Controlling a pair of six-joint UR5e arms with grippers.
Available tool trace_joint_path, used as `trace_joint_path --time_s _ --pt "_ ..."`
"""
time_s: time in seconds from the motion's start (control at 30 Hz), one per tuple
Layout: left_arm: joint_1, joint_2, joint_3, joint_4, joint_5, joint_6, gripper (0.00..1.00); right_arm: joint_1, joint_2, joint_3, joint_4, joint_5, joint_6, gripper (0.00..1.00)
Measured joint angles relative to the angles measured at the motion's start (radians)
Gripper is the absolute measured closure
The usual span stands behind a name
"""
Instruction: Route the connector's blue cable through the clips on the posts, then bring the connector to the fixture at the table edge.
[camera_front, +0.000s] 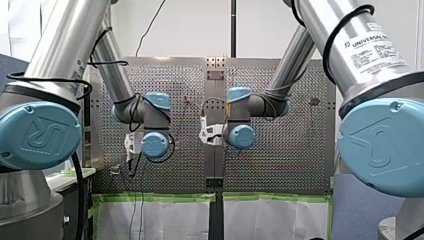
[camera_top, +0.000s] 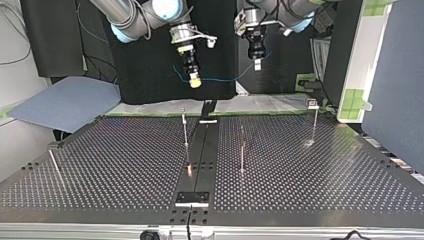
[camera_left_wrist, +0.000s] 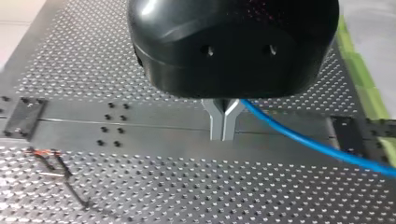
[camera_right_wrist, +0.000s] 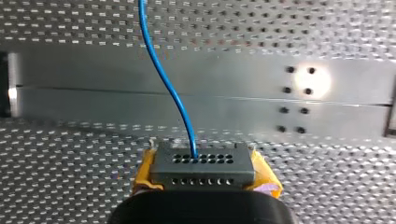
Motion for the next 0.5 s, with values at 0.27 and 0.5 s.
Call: trace_joint_path --time_s 0.27,0.5 --pt "0.009 0.076 0.062 -0.075 -0.018 -0.002 1.00 -0.007 -0.067 -0.052 0.067 0.002 0.015 1.00" --pt "0.019 0.134 0.106 -0.122 -0.040 -0.001 1.00 -0.019 -0.099 -0.078 0.129 0.004 0.028 1.00"
